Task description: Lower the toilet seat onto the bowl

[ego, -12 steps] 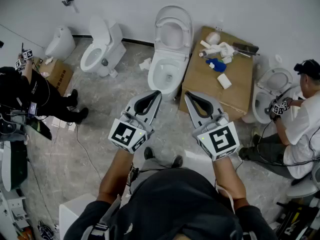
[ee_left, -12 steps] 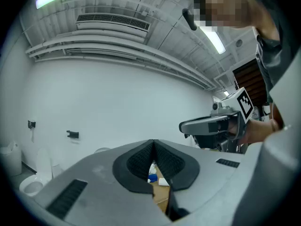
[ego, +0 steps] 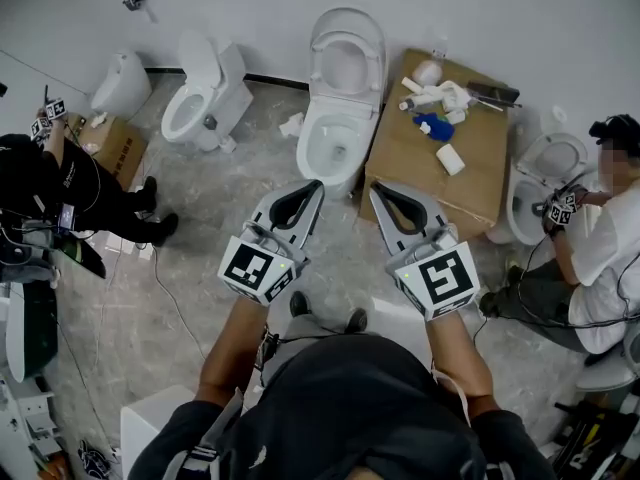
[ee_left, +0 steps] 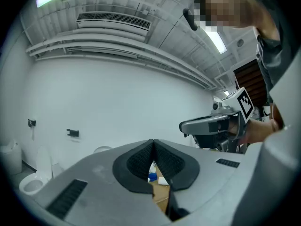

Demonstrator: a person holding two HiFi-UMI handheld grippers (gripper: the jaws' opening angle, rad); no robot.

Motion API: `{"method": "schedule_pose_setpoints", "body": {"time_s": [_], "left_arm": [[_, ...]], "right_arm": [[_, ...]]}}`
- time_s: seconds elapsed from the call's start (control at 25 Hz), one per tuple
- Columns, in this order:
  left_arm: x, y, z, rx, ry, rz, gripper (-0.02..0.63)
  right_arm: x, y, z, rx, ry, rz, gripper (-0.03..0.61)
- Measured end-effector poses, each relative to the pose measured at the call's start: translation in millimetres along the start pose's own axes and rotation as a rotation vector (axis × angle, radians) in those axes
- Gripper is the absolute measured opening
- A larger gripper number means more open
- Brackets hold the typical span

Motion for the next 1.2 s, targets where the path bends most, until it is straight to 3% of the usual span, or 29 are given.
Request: {"method": "schedule_pose_setpoints", "body": {"time_s": [0.56,0.76,1.2], "left_arm": [[-1.2,3.3,12.7,-0.015,0.011,0.005,0.005],[17.4,26.0,29.9,-0.005,0.030,-0.060,0.005],[6.2,105.4,34.3,0.087,0.013,-0.037,0.005]], "right_arm": [[5.2,-19.0,4.0,-0.006,-0.006,0.064,0.008],[7.3,-22.5,26.0,0.002,0.010,0.081,0.008],[-14.0,-26.5,101.8,0.077,0.026,0.083,0.008]]}}
Point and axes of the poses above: the fingertips, and each gripper's own axes: z forward along the fingers, y to its left, x out of its underside, the point moved 4 cm from there along -z, backward along the fingers, and after that the axes turned 7 degrees about y, right-handed, at the moved point
